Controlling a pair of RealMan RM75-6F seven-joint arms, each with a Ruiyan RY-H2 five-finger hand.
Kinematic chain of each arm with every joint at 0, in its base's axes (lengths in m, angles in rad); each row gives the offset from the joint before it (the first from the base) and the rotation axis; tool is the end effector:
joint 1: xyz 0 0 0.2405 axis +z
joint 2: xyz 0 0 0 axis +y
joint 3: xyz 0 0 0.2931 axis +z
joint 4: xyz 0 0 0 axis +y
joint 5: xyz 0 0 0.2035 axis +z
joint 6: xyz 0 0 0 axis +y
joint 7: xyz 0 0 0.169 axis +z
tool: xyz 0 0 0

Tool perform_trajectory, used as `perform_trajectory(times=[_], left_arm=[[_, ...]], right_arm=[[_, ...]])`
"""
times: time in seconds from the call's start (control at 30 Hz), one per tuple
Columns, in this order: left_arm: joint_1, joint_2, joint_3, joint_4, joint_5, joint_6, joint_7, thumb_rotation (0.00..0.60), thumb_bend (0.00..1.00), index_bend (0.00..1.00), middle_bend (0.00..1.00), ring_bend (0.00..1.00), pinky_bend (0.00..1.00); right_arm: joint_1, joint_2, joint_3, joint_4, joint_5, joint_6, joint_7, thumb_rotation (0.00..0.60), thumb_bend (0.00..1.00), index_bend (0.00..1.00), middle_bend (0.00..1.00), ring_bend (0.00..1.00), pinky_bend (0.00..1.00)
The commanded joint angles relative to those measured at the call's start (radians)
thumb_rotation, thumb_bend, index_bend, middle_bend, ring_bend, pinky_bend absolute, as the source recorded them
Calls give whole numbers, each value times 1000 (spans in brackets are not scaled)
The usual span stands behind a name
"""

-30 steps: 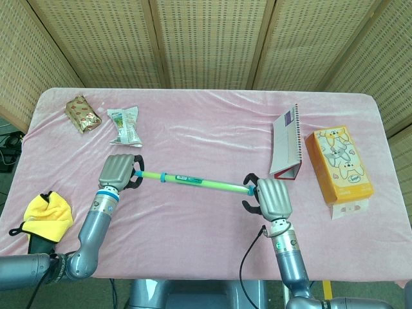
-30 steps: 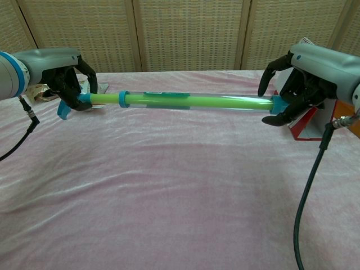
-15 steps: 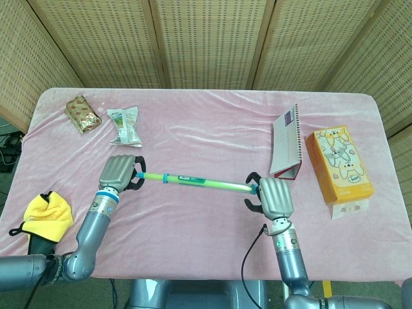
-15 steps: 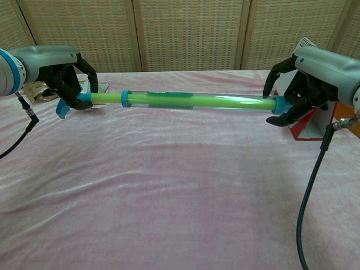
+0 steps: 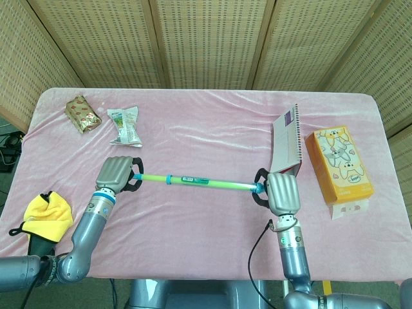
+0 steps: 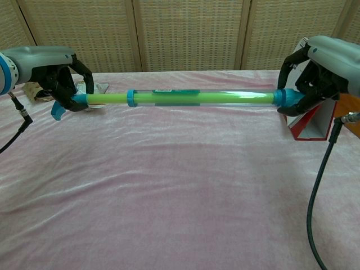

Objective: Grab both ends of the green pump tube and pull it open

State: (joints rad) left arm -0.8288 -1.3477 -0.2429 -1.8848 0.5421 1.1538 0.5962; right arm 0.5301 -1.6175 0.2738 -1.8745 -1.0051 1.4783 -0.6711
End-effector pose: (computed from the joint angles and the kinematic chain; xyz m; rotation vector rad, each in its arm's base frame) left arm -0.1512 0.3861 0.0498 -1.6153 -1.1937 -0.7911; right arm -0.1613 -0.3270 0.0372 1.3556 -1.0420 1.0443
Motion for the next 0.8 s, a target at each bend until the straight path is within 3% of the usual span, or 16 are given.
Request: perform_trajectory(times=[0.03, 0.8], left_arm=[[1, 4, 5, -2, 2, 2, -1, 600, 646, 855, 956, 864, 810], [80, 126, 83, 20, 54, -10, -66, 600, 646, 855, 956, 864, 811]], right_arm=[[-6, 4, -2, 6, -3, 5, 4, 600, 419, 712, 1000, 1000, 833], [-83, 122, 3, 28, 39, 3, 87, 600, 420, 724, 1000, 1000, 832]])
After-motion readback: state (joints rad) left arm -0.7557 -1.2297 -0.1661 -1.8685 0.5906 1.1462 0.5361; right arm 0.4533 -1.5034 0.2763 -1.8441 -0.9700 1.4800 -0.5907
